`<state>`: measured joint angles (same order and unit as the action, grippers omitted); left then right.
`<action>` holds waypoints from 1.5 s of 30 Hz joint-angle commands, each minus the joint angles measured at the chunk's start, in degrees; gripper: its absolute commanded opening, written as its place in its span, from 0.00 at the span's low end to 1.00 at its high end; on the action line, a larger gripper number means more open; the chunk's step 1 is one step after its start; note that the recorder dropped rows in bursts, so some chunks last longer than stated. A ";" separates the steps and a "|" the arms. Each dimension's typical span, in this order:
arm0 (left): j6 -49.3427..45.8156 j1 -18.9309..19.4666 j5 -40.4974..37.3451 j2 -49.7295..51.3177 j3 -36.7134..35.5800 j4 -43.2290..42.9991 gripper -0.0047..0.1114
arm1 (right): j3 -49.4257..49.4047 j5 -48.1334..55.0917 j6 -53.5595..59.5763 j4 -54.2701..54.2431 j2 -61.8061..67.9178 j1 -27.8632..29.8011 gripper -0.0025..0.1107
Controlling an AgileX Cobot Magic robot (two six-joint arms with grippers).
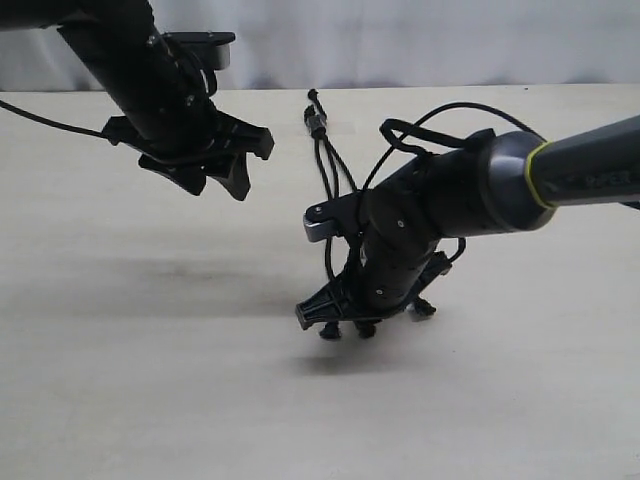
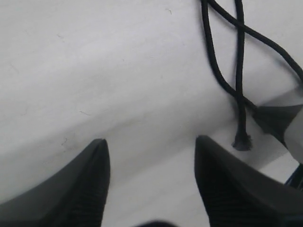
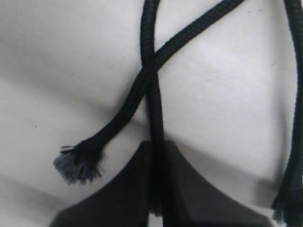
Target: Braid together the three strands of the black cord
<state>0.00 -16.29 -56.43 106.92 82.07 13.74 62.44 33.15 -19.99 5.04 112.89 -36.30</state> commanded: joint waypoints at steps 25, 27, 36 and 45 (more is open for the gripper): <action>-0.40 -0.75 5.05 -0.63 -9.55 -0.66 0.48 | -0.53 -9.82 -10.17 22.64 0.10 11.79 0.06; -0.40 -1.09 5.50 -0.63 -9.55 -0.66 0.48 | -0.53 -8.79 -9.03 20.75 1.23 12.05 0.06; -0.40 -1.22 9.10 -0.63 -9.55 0.37 0.48 | -0.53 4.13 34.65 -23.58 2.74 12.14 0.06; -1.29 -1.22 25.88 -0.53 -22.48 8.17 0.48 | -3.52 7.27 36.95 -30.07 2.26 12.14 0.07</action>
<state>-0.30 -17.37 -33.20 106.79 61.48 19.08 60.55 38.18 16.30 -25.71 113.83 -24.24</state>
